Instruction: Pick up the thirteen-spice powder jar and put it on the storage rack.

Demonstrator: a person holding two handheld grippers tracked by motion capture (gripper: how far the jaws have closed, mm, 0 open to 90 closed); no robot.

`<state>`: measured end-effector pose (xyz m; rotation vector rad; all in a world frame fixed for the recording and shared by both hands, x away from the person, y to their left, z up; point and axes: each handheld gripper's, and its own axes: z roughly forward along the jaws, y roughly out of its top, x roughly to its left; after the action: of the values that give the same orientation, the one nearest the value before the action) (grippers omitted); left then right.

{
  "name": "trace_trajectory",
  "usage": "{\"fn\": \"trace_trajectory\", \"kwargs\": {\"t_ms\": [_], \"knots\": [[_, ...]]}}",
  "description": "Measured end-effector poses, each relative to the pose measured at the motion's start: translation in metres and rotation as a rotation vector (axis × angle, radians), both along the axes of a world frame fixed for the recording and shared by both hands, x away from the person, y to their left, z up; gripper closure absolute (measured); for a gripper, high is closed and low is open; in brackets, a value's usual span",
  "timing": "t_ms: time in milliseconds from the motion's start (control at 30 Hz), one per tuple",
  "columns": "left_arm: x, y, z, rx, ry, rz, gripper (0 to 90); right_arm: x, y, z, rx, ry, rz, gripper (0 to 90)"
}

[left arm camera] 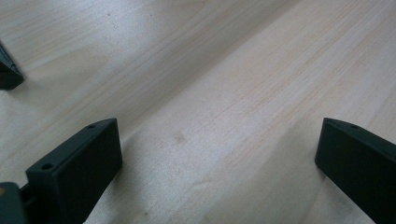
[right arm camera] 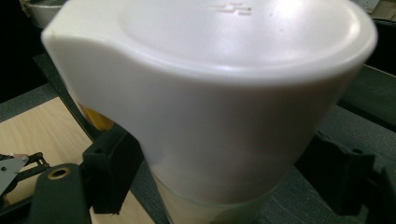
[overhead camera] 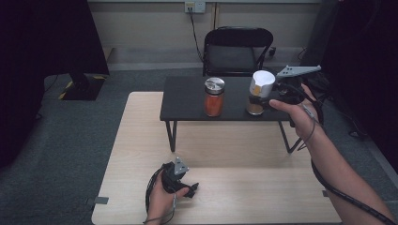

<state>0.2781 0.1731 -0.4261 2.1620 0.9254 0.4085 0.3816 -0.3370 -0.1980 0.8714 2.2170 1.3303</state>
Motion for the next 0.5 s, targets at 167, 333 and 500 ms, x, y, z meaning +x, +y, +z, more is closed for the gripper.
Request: {"fn": "trace_trajectory", "kwargs": {"t_ms": [167,333,500], "knots": [[0.0,0.0,0.0,0.0,0.0,0.0,0.0,-0.0024,0.0006,0.0026,-0.012,0.003,-0.003,14.4],[0.0,0.0,0.0,0.0,0.0,0.0,0.0,-0.0048,0.0007,0.005,-0.022,0.003,-0.004,9.6],[0.0,0.0,0.0,0.0,0.0,0.0,0.0,-0.0059,-0.0027,0.004,0.008,0.016,-0.002,3.0]]}}
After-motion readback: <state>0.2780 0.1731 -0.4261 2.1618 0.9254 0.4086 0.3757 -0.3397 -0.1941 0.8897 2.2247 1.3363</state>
